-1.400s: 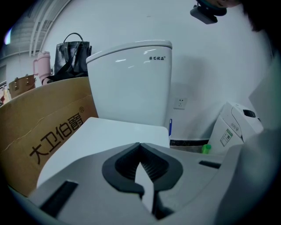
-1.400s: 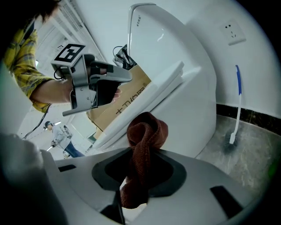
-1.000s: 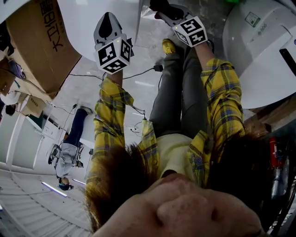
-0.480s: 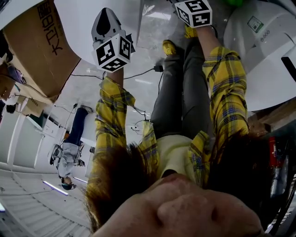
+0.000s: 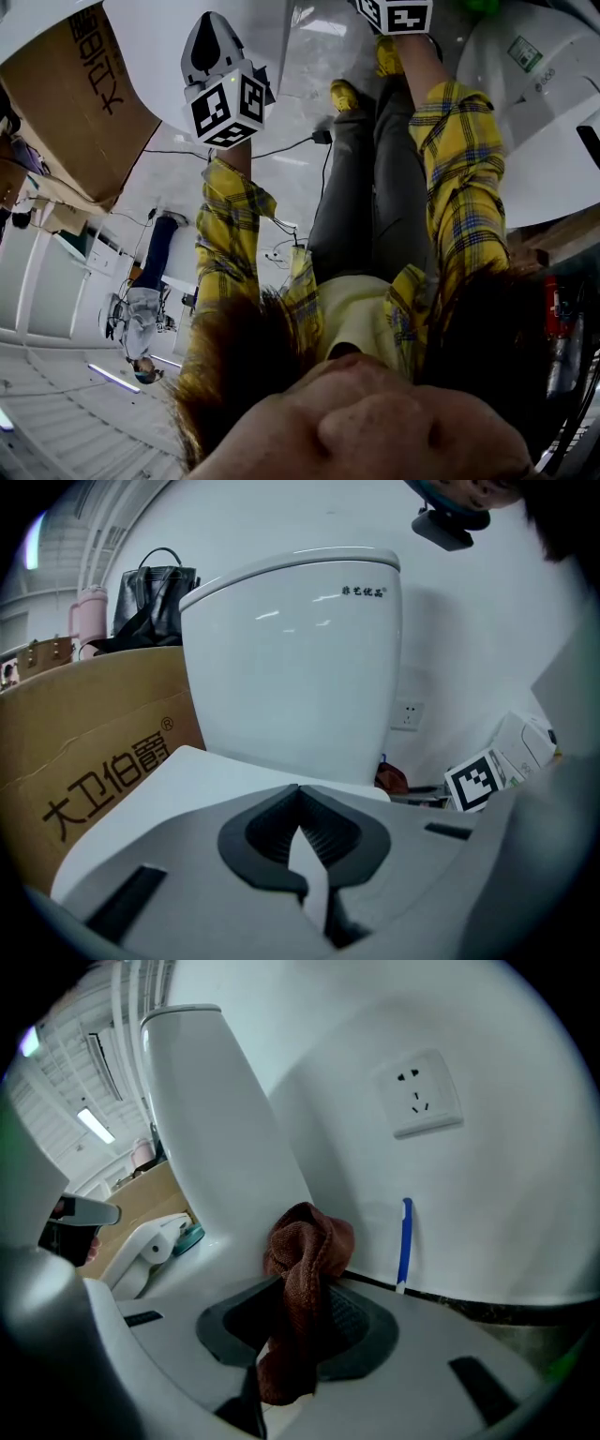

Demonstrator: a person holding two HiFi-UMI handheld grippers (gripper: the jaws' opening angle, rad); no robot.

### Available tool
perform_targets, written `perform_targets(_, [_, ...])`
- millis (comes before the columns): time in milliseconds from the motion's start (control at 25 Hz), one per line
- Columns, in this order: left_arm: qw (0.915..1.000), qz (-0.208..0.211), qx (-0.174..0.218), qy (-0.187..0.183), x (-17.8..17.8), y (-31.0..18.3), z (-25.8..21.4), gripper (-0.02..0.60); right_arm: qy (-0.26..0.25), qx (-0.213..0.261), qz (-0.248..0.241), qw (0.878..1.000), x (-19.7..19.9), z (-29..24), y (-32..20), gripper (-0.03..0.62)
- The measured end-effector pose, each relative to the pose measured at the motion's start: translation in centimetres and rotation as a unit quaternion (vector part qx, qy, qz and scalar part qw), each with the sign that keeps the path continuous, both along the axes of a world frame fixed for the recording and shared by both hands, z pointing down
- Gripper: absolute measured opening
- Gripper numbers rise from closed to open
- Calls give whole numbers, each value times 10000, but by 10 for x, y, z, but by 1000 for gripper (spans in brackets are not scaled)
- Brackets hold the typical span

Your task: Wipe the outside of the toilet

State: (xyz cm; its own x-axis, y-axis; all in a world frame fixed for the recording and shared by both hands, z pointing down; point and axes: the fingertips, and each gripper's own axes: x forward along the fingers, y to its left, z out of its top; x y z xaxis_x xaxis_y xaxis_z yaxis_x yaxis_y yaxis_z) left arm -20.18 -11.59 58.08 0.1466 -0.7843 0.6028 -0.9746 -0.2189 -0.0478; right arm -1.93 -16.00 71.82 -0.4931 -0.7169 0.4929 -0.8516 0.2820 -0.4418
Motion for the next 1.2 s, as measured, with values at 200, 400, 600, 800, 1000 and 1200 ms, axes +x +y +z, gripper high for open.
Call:
perform_targets(200, [10000,-37,5,7,-5,2,3,2,-174,-84,52,9998,-7,7,-1,121])
perform_targets(400, [10000,-37,-17,-24,-10,5,4,2,-419,-237,-271,9985,-30,15,12,123])
perform_targets(600, [10000,24,-11,-47,-8,6,5,2,-561,-510,-624,9952,-51,30,41,121])
perform_targets(800, [10000,63,-8,-51,-8,9,6,2,-540,-749,-820,9923,-65,46,74,123])
perform_targets(1000, [10000,85,-24,-41,-11,15,7,2,-662,-954,-978,9884,-88,54,108,123])
perform_targets(1200, [9999,120,-15,-39,-15,21,5,2,-780,-1093,-1000,9859,-103,56,132,121])
